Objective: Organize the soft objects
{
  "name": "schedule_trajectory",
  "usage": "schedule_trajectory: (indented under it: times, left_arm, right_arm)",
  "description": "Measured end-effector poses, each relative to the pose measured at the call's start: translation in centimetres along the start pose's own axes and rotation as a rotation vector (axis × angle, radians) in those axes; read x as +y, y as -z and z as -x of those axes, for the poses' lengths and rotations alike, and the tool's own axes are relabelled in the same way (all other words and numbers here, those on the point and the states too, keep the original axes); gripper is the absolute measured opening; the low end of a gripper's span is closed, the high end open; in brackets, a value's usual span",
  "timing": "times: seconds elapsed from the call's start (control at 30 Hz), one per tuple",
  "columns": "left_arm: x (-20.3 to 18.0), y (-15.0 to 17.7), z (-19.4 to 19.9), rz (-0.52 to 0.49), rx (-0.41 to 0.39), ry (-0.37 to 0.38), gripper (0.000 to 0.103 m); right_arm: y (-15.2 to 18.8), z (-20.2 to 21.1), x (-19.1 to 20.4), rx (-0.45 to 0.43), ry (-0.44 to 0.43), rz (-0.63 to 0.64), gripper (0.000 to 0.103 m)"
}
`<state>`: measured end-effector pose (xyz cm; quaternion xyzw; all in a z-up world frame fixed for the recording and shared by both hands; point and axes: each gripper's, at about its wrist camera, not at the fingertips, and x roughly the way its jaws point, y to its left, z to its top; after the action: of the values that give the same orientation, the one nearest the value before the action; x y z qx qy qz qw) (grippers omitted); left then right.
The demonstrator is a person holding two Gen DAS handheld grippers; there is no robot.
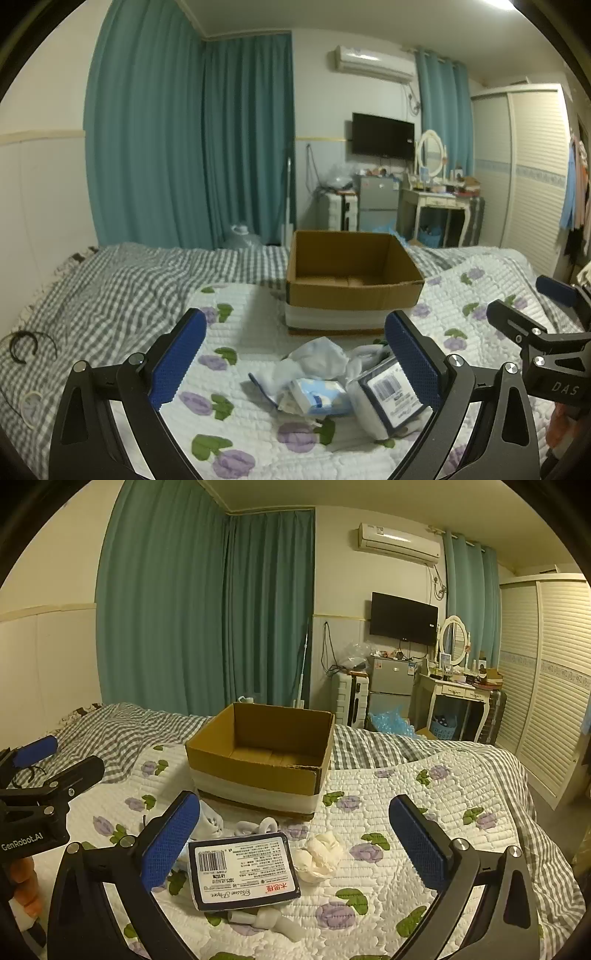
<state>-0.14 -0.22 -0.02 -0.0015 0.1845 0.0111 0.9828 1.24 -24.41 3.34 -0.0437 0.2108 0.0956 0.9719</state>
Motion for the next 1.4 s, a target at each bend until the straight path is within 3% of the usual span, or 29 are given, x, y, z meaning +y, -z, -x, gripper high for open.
schedule_trajectory:
  times: [1.4]
  left_arm:
    - [0.15,0.65,-0.32,0.012,0.011,-0.008,0.099]
  right_arm:
    - [0.42,-0.36,0.13,0.015,0.000,0.007,0.103]
